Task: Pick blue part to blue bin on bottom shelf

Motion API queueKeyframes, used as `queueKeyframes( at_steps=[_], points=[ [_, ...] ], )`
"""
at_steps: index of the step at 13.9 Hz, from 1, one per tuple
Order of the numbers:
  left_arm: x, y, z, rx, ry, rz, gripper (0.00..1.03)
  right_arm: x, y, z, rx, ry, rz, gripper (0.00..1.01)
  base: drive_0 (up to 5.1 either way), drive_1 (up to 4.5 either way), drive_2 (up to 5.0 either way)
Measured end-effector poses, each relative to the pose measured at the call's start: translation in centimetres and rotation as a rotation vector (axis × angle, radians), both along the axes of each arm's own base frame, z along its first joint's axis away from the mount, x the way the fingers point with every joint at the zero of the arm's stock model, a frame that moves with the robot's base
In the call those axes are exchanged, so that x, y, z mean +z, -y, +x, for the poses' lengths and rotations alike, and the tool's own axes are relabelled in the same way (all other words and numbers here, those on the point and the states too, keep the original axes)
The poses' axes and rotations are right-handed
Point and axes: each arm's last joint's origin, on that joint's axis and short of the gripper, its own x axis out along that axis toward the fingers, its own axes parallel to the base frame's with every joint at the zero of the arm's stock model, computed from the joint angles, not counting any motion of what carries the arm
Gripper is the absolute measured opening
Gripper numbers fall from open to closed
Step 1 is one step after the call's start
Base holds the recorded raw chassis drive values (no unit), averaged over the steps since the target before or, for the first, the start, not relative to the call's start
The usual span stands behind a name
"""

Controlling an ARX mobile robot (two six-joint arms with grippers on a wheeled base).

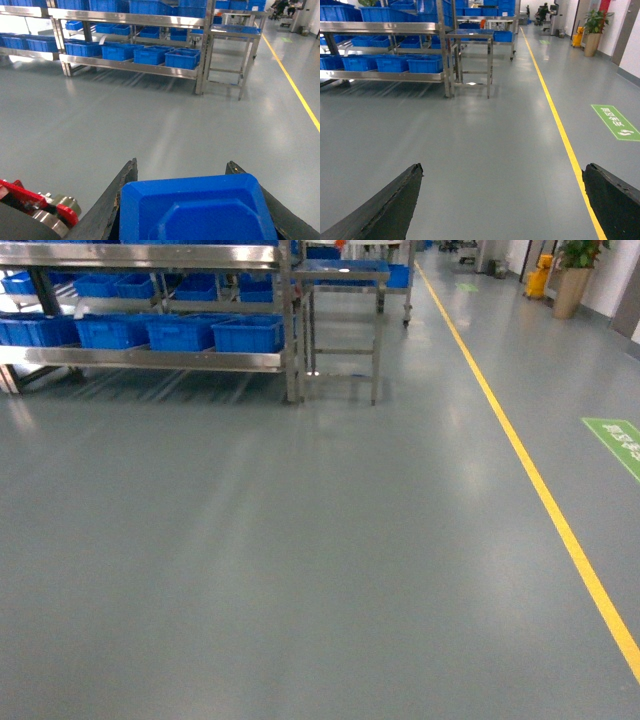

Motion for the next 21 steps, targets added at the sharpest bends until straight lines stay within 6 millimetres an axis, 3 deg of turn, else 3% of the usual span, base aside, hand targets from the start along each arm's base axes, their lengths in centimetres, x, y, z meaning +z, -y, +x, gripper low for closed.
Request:
queueKeyframes(
  at_steps=[2, 21],
  points=[
    [0.0, 0.0, 0.0, 0.0, 0.0, 0.0, 0.44, 0.0, 0.0, 0.0, 0.0, 0.0, 0.0, 0.98, -1.7, -1.73, -1.7],
    [0.0, 0.02, 0.01, -0.003, 0.0, 0.0, 0.44, 0.0, 0.0, 0.0, 0.0, 0.0, 0.0, 0.98, 0.4, 4.7, -3.9]
  ],
)
